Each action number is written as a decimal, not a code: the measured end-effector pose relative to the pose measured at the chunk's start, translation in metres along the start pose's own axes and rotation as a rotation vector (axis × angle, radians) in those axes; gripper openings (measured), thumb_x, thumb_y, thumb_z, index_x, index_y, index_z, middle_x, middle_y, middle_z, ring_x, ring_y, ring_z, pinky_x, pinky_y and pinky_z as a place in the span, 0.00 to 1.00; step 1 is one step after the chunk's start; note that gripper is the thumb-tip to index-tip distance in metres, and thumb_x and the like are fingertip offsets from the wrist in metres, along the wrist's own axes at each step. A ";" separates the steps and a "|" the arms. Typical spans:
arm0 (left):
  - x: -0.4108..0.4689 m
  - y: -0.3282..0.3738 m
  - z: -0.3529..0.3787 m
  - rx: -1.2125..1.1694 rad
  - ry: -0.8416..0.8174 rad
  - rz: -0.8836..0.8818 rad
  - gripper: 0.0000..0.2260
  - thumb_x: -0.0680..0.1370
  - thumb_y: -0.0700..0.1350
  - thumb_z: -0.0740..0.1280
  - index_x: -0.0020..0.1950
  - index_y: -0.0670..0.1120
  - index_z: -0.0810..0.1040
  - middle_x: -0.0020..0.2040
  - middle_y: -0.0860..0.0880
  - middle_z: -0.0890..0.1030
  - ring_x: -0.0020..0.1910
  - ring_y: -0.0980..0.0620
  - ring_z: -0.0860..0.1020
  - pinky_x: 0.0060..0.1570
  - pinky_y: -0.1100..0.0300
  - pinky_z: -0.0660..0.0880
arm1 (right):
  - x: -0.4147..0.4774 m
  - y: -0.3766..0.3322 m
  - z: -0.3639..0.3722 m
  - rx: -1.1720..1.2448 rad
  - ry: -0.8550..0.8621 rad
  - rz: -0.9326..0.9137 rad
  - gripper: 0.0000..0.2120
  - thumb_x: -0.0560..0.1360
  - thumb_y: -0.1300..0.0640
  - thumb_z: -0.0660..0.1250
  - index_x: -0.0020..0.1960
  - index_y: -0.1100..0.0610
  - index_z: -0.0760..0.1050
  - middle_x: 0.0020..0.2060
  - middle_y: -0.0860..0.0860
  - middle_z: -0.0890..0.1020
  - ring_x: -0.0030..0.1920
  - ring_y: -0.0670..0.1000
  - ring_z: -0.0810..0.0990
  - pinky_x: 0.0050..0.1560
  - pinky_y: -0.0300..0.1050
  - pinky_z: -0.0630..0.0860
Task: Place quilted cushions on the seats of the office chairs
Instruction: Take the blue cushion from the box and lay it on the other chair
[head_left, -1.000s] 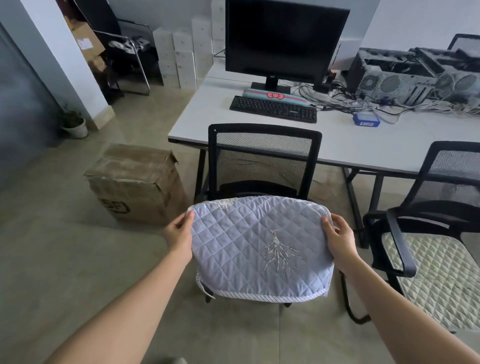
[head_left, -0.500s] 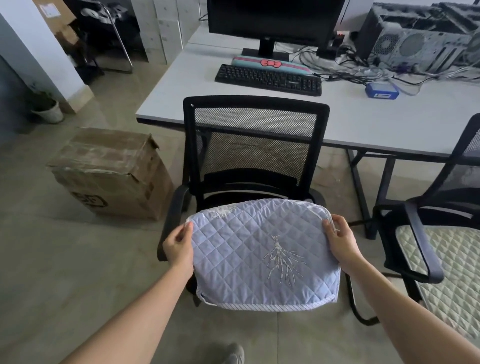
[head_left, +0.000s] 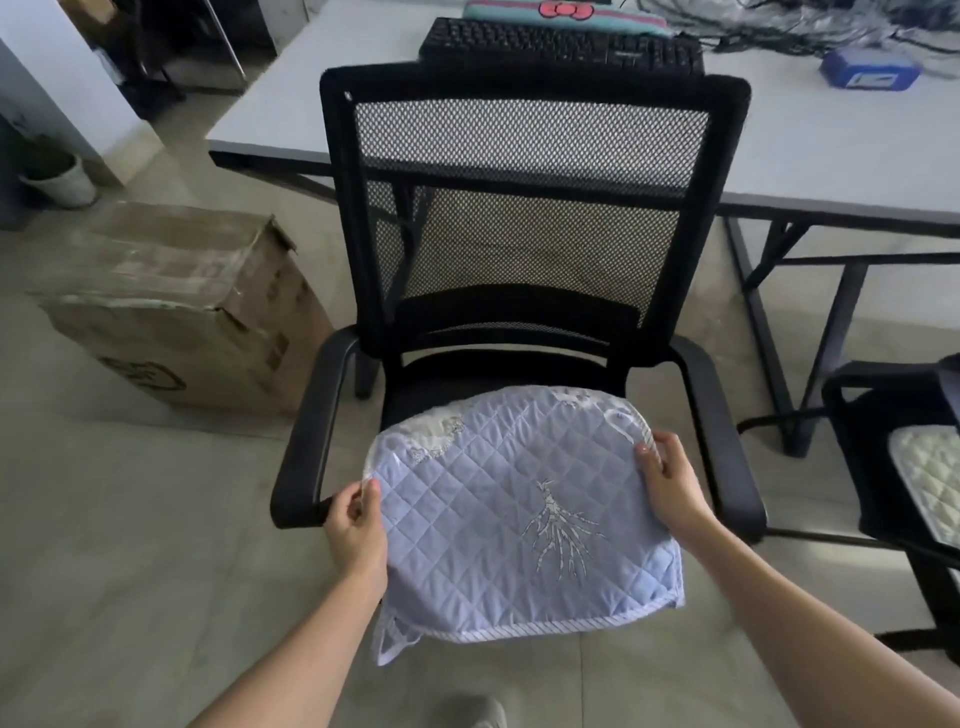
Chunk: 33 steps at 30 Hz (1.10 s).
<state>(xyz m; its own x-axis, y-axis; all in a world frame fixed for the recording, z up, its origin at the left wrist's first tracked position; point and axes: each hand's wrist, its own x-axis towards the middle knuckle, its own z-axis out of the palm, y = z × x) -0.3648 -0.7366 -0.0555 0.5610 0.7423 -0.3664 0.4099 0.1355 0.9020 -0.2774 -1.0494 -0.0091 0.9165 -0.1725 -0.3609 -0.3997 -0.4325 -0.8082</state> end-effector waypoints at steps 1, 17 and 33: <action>0.005 -0.010 0.001 0.014 -0.001 -0.015 0.11 0.76 0.49 0.66 0.53 0.44 0.77 0.47 0.48 0.78 0.47 0.51 0.75 0.48 0.58 0.71 | 0.004 0.012 0.006 -0.022 -0.004 0.019 0.14 0.79 0.48 0.57 0.59 0.56 0.68 0.43 0.55 0.80 0.42 0.55 0.79 0.44 0.50 0.76; 0.034 -0.082 0.010 0.307 -0.004 -0.178 0.07 0.73 0.45 0.70 0.40 0.43 0.77 0.36 0.46 0.78 0.31 0.54 0.73 0.30 0.62 0.66 | 0.025 0.094 0.041 -0.392 0.116 0.240 0.10 0.79 0.49 0.55 0.52 0.55 0.68 0.41 0.56 0.76 0.42 0.58 0.75 0.42 0.49 0.68; 0.054 -0.076 0.021 0.448 -0.013 0.048 0.09 0.74 0.53 0.67 0.42 0.49 0.75 0.35 0.54 0.77 0.37 0.48 0.77 0.32 0.60 0.68 | 0.040 0.093 0.046 -0.347 0.157 0.215 0.14 0.77 0.45 0.59 0.53 0.55 0.69 0.45 0.56 0.79 0.43 0.58 0.75 0.44 0.49 0.70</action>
<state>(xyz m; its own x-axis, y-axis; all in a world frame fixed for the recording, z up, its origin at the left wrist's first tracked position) -0.3506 -0.7211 -0.1488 0.5948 0.7319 -0.3323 0.6525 -0.1982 0.7314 -0.2791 -1.0560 -0.1200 0.8149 -0.4126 -0.4070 -0.5774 -0.6390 -0.5082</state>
